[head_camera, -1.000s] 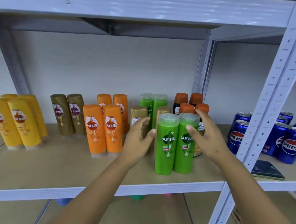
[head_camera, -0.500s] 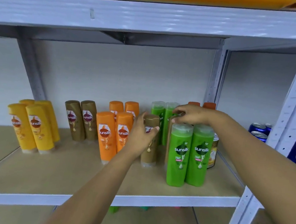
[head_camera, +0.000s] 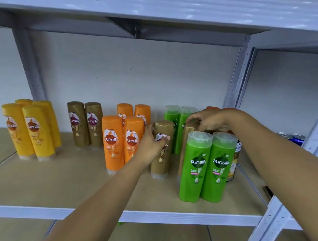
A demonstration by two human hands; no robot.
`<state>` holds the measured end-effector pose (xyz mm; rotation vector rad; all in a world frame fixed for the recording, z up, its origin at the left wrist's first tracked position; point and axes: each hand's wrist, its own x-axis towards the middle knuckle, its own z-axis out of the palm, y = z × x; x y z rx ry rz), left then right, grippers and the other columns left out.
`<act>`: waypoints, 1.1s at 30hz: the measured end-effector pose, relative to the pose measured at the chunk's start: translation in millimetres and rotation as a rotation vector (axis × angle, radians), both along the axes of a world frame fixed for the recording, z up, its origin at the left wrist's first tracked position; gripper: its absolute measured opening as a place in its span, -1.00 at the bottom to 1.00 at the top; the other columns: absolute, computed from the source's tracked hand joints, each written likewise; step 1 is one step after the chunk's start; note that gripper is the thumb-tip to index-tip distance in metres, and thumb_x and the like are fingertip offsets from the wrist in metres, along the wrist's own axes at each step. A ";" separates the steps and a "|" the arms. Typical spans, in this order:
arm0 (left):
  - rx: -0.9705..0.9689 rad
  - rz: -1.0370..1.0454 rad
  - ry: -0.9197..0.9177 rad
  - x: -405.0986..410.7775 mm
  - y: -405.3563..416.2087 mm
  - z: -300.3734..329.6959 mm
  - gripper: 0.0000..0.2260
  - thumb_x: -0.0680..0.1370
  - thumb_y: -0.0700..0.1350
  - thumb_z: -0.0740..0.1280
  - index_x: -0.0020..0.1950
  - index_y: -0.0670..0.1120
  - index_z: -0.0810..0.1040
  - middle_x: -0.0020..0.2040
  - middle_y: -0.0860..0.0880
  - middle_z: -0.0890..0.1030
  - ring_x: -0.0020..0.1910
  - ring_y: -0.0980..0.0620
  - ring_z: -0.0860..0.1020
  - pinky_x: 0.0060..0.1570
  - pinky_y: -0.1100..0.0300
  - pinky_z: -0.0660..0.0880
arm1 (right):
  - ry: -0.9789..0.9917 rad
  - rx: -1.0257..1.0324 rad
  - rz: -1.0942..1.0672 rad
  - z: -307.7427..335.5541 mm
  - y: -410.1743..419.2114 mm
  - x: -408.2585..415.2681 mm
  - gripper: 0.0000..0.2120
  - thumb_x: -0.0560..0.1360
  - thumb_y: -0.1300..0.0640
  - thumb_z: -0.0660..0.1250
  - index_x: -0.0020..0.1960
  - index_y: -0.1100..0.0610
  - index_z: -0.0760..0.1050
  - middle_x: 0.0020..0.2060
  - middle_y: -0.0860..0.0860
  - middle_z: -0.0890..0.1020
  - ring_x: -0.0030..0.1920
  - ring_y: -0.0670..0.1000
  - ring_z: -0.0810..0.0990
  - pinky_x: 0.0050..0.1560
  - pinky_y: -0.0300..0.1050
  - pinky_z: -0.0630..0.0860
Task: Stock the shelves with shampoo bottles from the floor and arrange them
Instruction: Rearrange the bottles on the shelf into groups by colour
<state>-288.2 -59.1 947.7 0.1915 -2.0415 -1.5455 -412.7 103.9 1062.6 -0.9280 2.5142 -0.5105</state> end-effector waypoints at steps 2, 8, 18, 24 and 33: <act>0.008 0.000 -0.018 -0.7 0.3 -1.7 -0.61 0.52 -0.17 0.39 0.29 -0.08 0.36 0.11 0.00 0.56 0.06 0.07 0.55 -0.07 0.35 0.46 | 0.041 0.025 0.021 -1.5 -1.8 0.7 -0.49 0.38 0.23 0.48 0.26 -0.06 0.44 0.15 0.00 0.50 0.15 0.07 0.50 0.17 -0.01 0.49; 0.034 0.019 -0.056 -3.0 -1.9 -3.2 -0.70 0.49 -0.18 0.42 0.17 -0.05 0.42 0.03 0.01 0.59 -0.03 0.06 0.59 0.00 0.17 0.54 | 0.157 0.010 0.059 -2.7 -1.5 -0.5 -0.62 0.41 0.17 0.47 0.18 -0.05 0.49 0.10 -0.03 0.57 0.07 -0.01 0.54 0.13 -0.06 0.50; -0.001 -0.009 -0.021 26.2 -7.8 2.8 -0.69 0.50 -0.18 0.42 0.20 -0.08 0.44 0.02 0.04 0.62 -0.13 0.28 0.61 -0.22 0.43 0.51 | -0.017 -0.472 -0.008 16.5 -2.4 24.2 -0.63 0.39 0.25 0.48 0.17 0.13 0.50 0.01 0.04 0.58 0.01 0.01 0.59 -0.03 -0.16 0.58; -0.005 -0.009 0.060 59.5 -15.8 23.7 -0.70 0.51 -0.18 0.40 0.21 -0.06 0.43 -0.01 0.08 0.60 -0.17 0.37 0.59 -0.26 0.48 0.48 | -0.030 -0.718 -0.053 31.3 -16.7 55.4 -0.62 0.39 0.27 0.48 0.17 0.23 0.47 -0.01 0.09 0.60 0.02 0.08 0.62 -0.03 -0.11 0.60; -0.017 0.024 0.116 116.5 -56.8 42.4 -0.74 0.50 -0.09 0.42 0.14 -0.06 0.47 -0.03 0.06 0.61 -0.18 0.33 0.59 -0.22 0.43 0.49 | 0.039 -0.913 -0.051 26.5 -31.4 126.5 -0.64 0.37 0.19 0.50 0.12 0.17 0.51 -0.06 0.04 0.64 -0.06 0.01 0.65 -0.07 -0.17 0.62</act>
